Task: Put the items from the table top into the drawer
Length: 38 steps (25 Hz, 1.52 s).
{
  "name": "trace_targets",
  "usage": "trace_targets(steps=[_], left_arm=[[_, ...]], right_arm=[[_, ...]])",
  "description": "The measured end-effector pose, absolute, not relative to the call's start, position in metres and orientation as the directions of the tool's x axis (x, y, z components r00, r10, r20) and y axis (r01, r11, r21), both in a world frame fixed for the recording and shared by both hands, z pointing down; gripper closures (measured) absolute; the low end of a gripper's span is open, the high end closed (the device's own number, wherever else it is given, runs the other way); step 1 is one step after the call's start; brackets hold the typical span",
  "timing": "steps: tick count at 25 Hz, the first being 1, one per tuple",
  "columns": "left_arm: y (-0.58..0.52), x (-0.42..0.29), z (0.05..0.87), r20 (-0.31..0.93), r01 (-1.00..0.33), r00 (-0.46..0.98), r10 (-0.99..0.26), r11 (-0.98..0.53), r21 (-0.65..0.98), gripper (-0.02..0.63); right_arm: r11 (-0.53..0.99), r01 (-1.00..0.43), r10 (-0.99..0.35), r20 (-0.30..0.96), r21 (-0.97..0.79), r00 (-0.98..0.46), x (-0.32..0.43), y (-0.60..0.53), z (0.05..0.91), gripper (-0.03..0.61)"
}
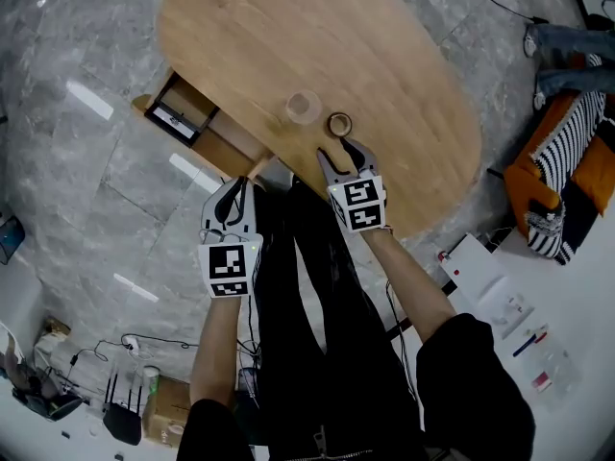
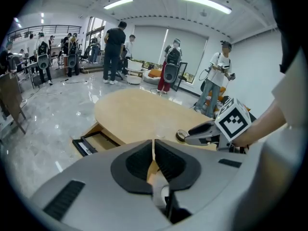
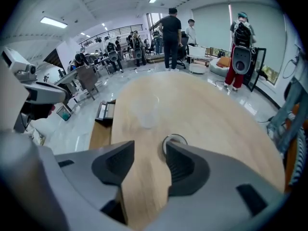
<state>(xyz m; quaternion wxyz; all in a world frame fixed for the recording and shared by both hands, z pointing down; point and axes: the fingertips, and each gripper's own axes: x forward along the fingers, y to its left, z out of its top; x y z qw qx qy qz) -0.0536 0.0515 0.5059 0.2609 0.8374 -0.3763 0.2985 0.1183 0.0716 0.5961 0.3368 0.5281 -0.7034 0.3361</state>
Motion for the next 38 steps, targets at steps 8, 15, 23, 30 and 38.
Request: trace_targets(steps=[8,15,23,30,38], left_arm=[[0.049,-0.04,0.509,0.704,-0.776,0.544,-0.457,-0.594,0.213,0.588],[0.051,-0.038,0.51,0.708,-0.771,0.545,-0.449,-0.601,0.213,0.588],[0.05,-0.047,0.513,0.71,-0.779,0.539,-0.454,-0.589,0.215,0.588],[0.05,-0.061,0.515,0.708,-0.794,0.529,-0.467,-0.566,0.22,0.588],[0.052,-0.084,0.517,0.712,-0.816,0.508,-0.485,-0.537,0.217,0.588]], right_arm=[[0.261,-0.965,-0.456,0.876,-0.04,-0.16,0.129,0.065,0.618,0.356],[0.314,-0.948,-0.404,0.911,0.049,-0.087,0.143,0.055,0.63,0.48],[0.369,-0.928,-0.375,0.921,0.049,-0.1,0.139,0.055,0.637,0.526],[0.364,-0.93,-0.381,0.92,0.055,-0.095,0.128,0.058,0.633,0.545],[0.42,-0.907,-0.385,0.911,0.033,-0.145,0.088,0.072,0.625,0.546]])
